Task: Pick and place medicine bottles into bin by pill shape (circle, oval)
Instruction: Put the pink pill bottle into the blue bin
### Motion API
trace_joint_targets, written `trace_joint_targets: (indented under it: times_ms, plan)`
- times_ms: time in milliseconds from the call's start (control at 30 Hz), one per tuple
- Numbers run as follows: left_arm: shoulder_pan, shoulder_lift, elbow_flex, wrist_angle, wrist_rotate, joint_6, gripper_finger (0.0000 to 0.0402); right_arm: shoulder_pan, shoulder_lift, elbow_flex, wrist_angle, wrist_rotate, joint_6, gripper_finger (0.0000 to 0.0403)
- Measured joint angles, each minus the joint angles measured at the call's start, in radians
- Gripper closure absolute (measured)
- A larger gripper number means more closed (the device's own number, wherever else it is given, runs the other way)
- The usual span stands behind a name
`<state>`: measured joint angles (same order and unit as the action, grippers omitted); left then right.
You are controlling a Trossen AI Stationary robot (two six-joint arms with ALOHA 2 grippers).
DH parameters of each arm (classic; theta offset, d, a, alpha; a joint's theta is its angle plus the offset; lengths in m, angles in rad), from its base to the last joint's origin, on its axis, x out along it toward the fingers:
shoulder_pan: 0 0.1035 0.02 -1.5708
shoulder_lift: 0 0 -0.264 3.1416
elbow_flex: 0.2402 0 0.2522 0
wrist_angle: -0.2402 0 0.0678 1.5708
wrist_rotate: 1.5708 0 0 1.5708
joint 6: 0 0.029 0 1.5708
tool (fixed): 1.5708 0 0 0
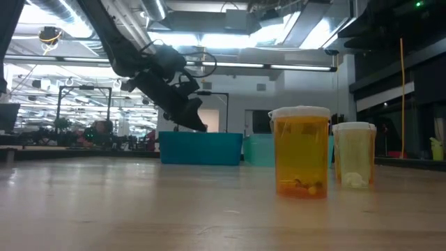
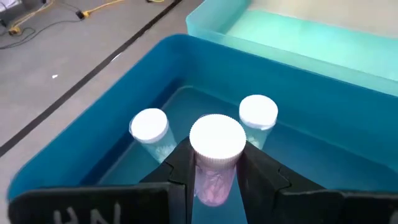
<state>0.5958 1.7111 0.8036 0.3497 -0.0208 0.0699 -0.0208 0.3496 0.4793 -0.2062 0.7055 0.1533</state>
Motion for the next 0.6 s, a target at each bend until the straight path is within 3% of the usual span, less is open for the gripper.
trace_joint_targets:
  times_ms: [233, 600]
  plan:
    - [-0.015, 0.1, -0.002, 0.085, -0.006, -0.006, 0.0324, 0.0, 0.0, 0.0, 0.0, 0.0, -0.001, 0.0163]
    - [-0.012, 0.102, -0.001, 0.077, -0.016, -0.008, 0.0324, 0.0, 0.0, 0.0, -0.002, 0.0, -0.003, 0.0163]
